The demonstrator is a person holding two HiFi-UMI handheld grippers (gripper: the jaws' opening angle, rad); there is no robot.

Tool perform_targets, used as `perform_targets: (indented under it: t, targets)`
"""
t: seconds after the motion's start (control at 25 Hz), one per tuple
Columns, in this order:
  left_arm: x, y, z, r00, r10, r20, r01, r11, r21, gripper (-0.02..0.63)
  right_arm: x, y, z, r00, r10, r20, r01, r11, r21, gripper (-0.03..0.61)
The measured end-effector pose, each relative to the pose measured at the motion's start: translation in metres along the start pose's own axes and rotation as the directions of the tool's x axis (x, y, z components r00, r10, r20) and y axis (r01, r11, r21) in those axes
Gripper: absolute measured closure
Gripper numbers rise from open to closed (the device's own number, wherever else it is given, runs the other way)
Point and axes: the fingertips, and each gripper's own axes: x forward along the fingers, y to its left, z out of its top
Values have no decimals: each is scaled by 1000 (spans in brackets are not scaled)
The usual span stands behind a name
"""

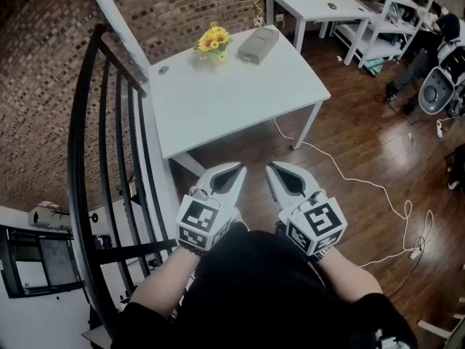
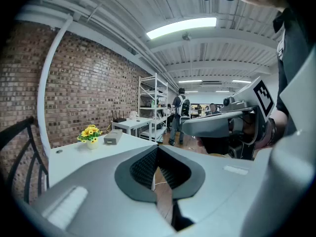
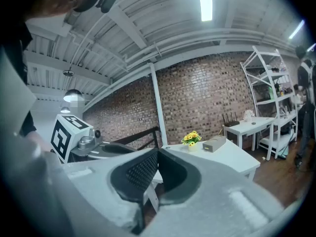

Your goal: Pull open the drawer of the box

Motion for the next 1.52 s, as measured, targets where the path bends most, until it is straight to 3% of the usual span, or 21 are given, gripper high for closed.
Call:
perform_targets:
  t: [0.44,0.96,1.52]
  targets:
    - [77,71,-2,998,-56,13,57,997,-47,598,76,-66,14,998,-55,-33,54,998,-31,589]
    - [158,199,12,993,-112,23,114,987,-113,598,213,-125,48,991,-101,-85,94,993,-74,589]
    - [205,265,4,998,-69,2,68,975,-211,598,294,-156,39,982,-26,-186,10,996,-86,589]
